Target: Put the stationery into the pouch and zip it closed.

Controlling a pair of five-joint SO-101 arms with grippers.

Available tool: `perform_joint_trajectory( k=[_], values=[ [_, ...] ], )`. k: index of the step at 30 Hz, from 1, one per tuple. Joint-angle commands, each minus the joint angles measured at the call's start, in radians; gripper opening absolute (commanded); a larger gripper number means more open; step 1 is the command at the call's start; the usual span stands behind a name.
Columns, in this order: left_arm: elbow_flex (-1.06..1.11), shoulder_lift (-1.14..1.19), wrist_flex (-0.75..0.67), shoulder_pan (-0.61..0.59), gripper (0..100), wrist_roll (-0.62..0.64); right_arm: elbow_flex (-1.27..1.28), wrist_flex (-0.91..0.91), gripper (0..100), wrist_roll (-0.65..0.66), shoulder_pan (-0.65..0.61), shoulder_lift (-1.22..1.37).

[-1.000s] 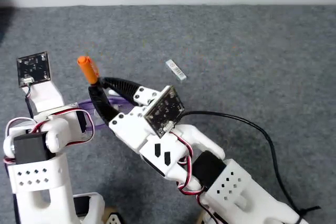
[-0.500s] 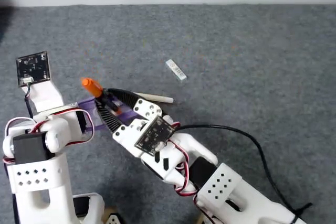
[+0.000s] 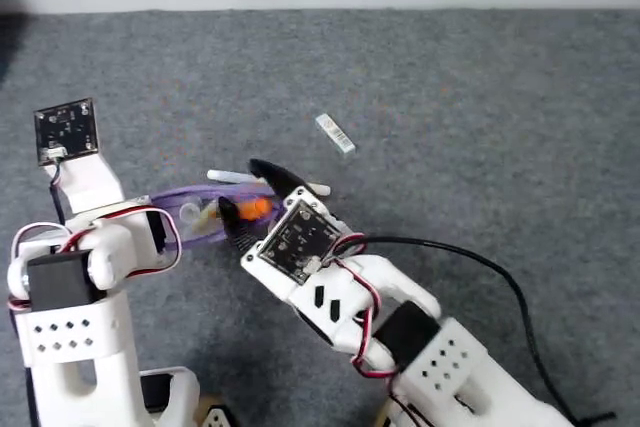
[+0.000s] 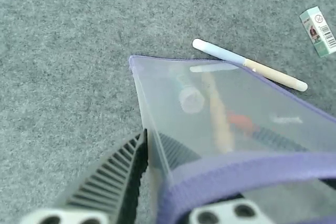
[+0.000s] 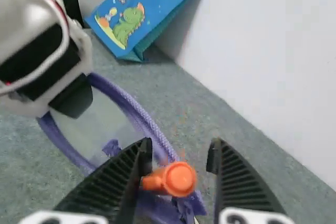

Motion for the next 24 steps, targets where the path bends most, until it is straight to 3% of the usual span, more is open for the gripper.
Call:
perform_joint_trajectory(
  k=[1, 7, 14, 18, 24],
  values=[
    [-0.002, 0.009, -0.02, -0.006, 1, 0.005, -0.092, 0.09, 12.1, 0.002, 0.03, -0.076],
    [-0.012, 0.009, -0.021, -0.008, 1, 0.008, -0.216, 0.262, 0.6, -0.227, 0.177, -0.087],
    [-0.065, 0.009, -0.018, -0.008, 1, 0.011, -0.416, 0.526, 0.9, -0.486, 0.452, 0.081],
    [-0.104, 0.009, -0.018, -0.044, 1, 0.046, -0.528, 0.611, 1.1, -0.531, 0.532, 0.239],
    [-0.114, 0.009, -0.015, -0.094, 1, 0.057, -0.703, 0.613, 1.3, -0.523, 0.538, 0.498]
  ],
)
